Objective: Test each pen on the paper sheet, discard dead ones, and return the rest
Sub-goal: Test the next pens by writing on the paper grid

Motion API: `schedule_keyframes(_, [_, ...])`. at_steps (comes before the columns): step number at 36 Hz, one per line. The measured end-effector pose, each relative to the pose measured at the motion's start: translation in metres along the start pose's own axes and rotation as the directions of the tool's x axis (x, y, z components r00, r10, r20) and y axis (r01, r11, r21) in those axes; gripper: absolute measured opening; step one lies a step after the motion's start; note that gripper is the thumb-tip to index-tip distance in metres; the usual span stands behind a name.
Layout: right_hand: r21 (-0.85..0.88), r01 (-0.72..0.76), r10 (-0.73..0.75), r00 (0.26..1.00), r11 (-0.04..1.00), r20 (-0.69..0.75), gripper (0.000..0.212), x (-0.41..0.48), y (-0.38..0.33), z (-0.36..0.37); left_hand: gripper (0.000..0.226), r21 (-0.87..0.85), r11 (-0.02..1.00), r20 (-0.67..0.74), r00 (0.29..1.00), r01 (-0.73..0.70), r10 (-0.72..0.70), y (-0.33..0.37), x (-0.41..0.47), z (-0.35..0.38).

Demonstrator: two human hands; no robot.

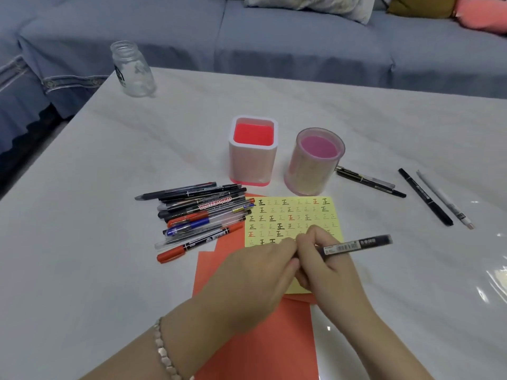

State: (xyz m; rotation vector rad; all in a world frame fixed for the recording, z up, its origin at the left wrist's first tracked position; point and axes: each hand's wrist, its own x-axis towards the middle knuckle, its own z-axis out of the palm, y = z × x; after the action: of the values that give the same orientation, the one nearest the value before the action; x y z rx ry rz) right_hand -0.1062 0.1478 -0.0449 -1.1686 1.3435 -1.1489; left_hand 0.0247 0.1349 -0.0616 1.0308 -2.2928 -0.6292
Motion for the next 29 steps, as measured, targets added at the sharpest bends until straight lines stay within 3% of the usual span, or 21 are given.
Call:
schedule_keyframes(4, [-0.008, 0.03, -0.03, 0.996, 1.0, 0.086, 0.03, -0.002, 0.0, -0.003, 0.012, 0.006, 0.998, -0.018, 0.998, -0.064, 0.064, 0.002, -0.006, -0.002])
schedule_keyframes(9, [-0.058, 0.058, -0.048, 0.986, 0.997, 0.163, 0.026, -0.006, -0.002, -0.014, 0.032, -0.169, 0.982, 0.087, 0.994, 0.081, -0.067, 0.003, -0.011, -0.005])
schedule_keyframes(12, [-0.04, 0.061, -0.061, 0.998, 0.997, 0.005, 0.024, -0.003, 0.004, -0.021, 0.019, -0.098, 0.971, 0.089, 0.974, 0.217, -0.209, -0.004, -0.013, -0.007])
schedule_keyframes(16, [-0.04, 0.016, -0.026, 0.968, 0.999, -0.251, 0.034, 0.001, 0.016, -0.042, 0.015, 0.107, 0.912, -0.078, 0.918, 0.396, -0.389, -0.036, -0.022, 0.0])
schedule_keyframes(19, [-0.06, -0.042, 0.021, 0.946, 0.997, -0.324, 0.031, -0.001, 0.028, -0.052, 0.011, 0.364, 0.883, -0.186, 0.952, 0.297, -0.243, -0.067, -0.032, 0.01])
schedule_keyframes(21, [-0.056, -0.074, 0.05, 0.937, 0.996, -0.347, 0.03, -0.003, 0.034, -0.055, 0.014, 0.427, 0.863, -0.203, 0.959, 0.271, -0.2, -0.077, -0.038, 0.015])
schedule_keyframes(25, [-0.046, -0.084, 0.061, 0.928, 0.995, -0.368, 0.027, -0.005, 0.039, -0.056, 0.034, 0.396, 0.874, -0.219, 0.954, 0.28, -0.206, -0.062, -0.034, 0.021])
schedule_keyframes(29, [-0.028, -0.064, 0.05, 0.936, 0.998, -0.348, 0.019, -0.003, 0.037, -0.053, 0.047, 0.272, 0.944, -0.089, 0.981, 0.188, -0.17, -0.038, -0.023, 0.035])
